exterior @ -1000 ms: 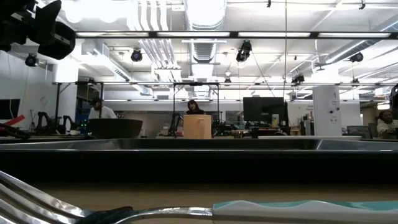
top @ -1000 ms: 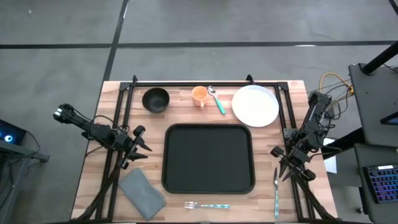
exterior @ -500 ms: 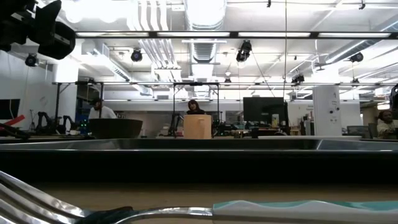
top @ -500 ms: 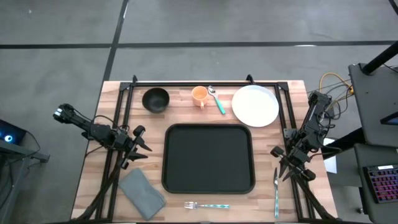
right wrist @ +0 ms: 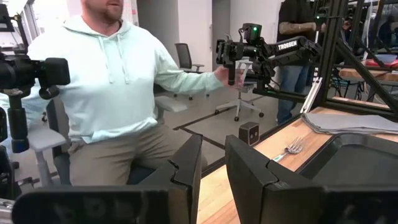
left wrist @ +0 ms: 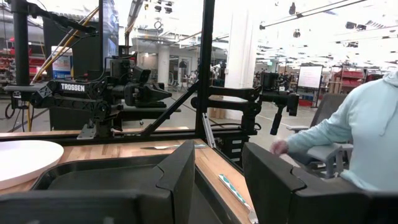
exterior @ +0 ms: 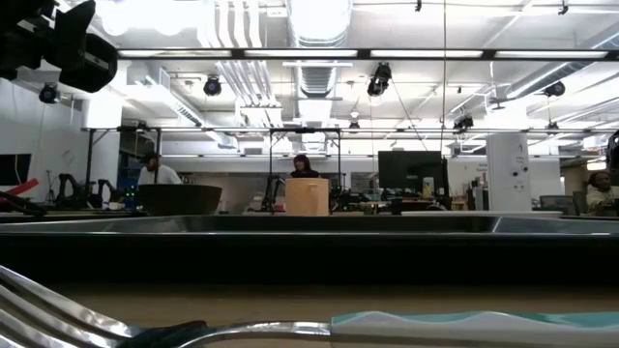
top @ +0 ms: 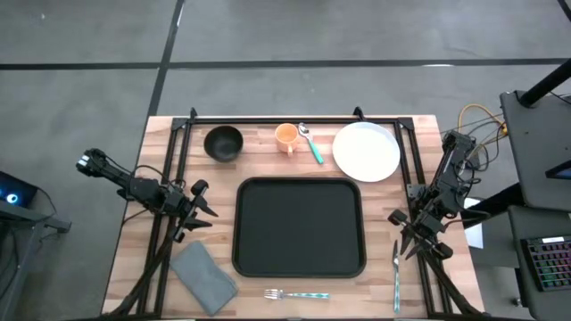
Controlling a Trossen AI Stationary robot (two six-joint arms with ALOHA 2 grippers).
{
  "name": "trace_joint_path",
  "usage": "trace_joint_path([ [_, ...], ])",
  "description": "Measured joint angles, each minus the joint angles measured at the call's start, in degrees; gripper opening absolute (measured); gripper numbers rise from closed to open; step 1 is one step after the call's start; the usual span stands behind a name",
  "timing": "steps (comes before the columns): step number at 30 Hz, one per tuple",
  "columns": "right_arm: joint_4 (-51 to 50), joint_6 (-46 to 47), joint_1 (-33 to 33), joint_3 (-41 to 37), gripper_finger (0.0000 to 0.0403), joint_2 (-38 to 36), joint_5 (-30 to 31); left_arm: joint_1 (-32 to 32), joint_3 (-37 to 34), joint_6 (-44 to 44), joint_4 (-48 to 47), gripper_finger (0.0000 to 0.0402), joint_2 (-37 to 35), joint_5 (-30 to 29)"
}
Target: Set up tray
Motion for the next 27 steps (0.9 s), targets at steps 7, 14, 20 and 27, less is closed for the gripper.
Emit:
trace_joint_path([
  [7,0.00,0.00,0.00,-0.02,0.0063,-0.02,0.02,0.02,0.00,-0.02,0.41,0.0117,0.00,-0.02],
  [14,0.00,0.00,-0.01,-0.02,0.0063,-0.02,0.02,0.02,-0.01,0.00,1.56,0.0117,0.00,-0.02],
  [20,0.00,0.00,-0.02,0.00,0.0063,-0.02,0.02,0.04,0.00,1.23,1.55,0.0117,0.00,-0.86],
  [27,1.44,-2.30,-0.02,-0.02,0.0063,0.00,0.17,0.06,-0.02,3.19,1.55,0.0117,0.00,-0.87],
])
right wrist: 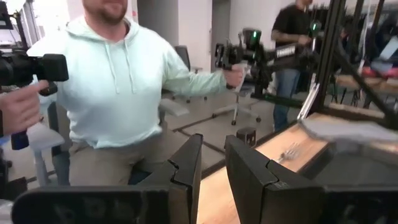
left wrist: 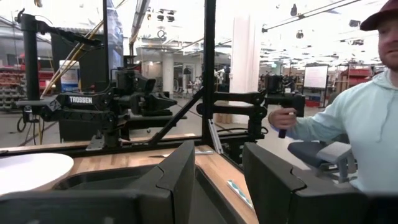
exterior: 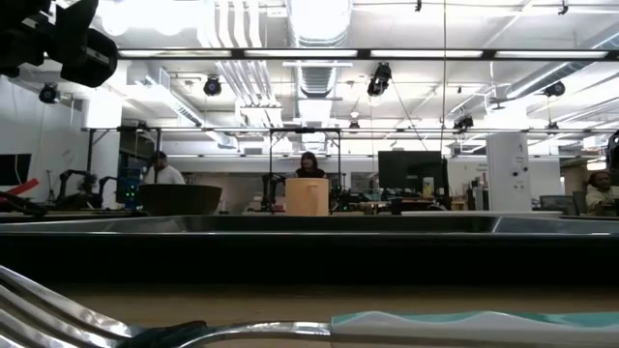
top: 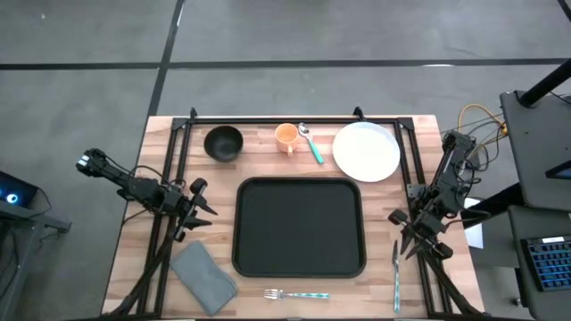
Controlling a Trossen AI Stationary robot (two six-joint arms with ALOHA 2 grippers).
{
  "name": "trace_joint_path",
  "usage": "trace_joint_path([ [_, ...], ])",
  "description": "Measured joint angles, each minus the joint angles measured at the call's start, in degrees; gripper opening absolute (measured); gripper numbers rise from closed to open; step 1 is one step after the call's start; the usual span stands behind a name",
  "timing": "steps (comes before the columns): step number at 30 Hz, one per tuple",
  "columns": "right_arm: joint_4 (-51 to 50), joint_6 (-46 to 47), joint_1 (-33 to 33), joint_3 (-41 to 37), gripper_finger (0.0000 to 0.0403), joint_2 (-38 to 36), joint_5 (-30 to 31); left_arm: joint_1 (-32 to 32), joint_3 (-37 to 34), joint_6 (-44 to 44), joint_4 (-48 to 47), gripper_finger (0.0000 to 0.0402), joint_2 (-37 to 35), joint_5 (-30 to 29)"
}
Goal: Set up tray
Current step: Put the yellow mug on the top left of the black tray
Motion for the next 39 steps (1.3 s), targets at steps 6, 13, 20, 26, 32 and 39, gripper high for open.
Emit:
trace_joint_path([
  [6,8.29,-14.20,-0.11,0.00,0.0063,0.00,11.80,0.00,0.00,0.03,0.00,0.0117,0.00,-0.70],
  [13,12.79,-18.25,-0.15,0.00,0.0063,-0.02,54.99,0.00,0.00,0.05,0.00,0.0117,0.00,-12.57],
  [20,12.80,-16.05,-0.14,0.00,0.0063,-0.02,68.92,0.01,0.01,0.06,-0.01,0.0117,0.02,-29.37],
  [26,12.07,-7.51,-0.11,0.00,0.0063,-0.02,68.85,0.00,0.01,0.05,0.00,0.0117,0.02,-33.11],
  [32,12.00,-13.34,-0.11,5.78,0.0063,0.02,67.41,0.00,0.00,0.05,0.00,0.0117,0.02,-33.09],
  [39,11.52,-27.65,-0.11,19.92,0.0063,7.83,70.47,0.00,0.02,0.05,0.00,0.0117,0.02,-33.07],
])
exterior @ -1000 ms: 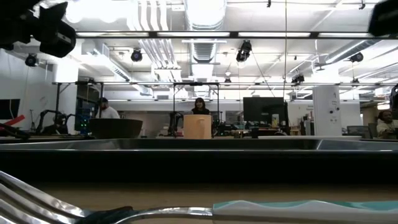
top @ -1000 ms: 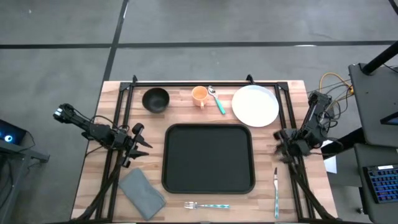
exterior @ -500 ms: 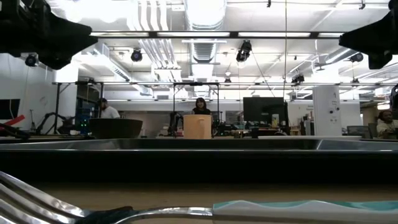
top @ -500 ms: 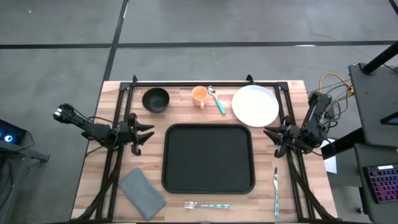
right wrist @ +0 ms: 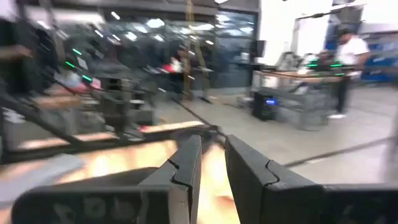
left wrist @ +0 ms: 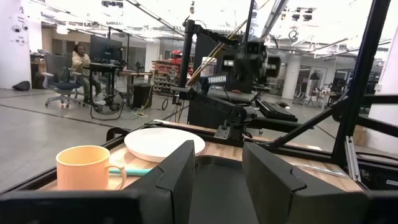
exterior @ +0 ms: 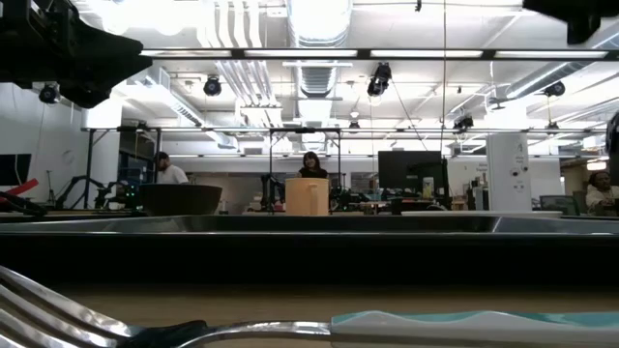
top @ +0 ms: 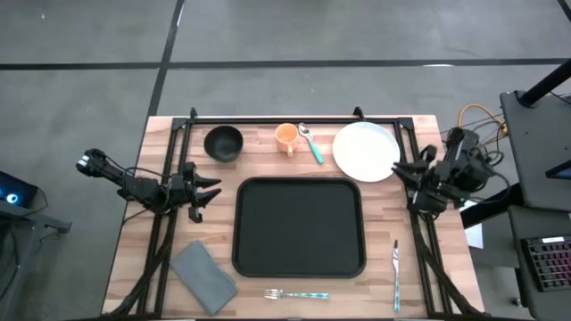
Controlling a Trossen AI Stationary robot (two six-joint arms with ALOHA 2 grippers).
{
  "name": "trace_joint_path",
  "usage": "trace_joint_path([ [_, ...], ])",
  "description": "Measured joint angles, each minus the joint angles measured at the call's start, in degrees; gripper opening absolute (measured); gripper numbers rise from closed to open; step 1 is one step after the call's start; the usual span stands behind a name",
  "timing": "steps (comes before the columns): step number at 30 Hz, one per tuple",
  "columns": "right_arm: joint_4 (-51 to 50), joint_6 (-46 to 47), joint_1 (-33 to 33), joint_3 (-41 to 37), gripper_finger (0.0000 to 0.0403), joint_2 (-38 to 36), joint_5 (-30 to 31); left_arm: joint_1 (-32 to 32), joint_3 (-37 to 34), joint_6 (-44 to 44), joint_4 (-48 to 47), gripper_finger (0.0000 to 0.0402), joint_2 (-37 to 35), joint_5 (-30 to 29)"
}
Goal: Set up tray
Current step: Put the yellow mug on the top left of the black tray
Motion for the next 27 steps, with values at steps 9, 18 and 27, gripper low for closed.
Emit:
trace_joint_path([
  [9,-0.05,-10.51,-1.89,21.27,0.0063,20.57,9.14,0.00,0.03,-2.20,1.02,0.0117,-0.02,0.00],
  [18,-0.05,-17.22,-14.36,35.67,0.0063,34.11,9.29,0.00,0.02,-3.50,0.96,0.0117,0.00,0.05],
  [27,-0.13,-21.39,-32.57,45.14,0.0063,46.85,2.90,0.00,0.02,-3.69,0.93,0.0117,0.00,0.07],
])
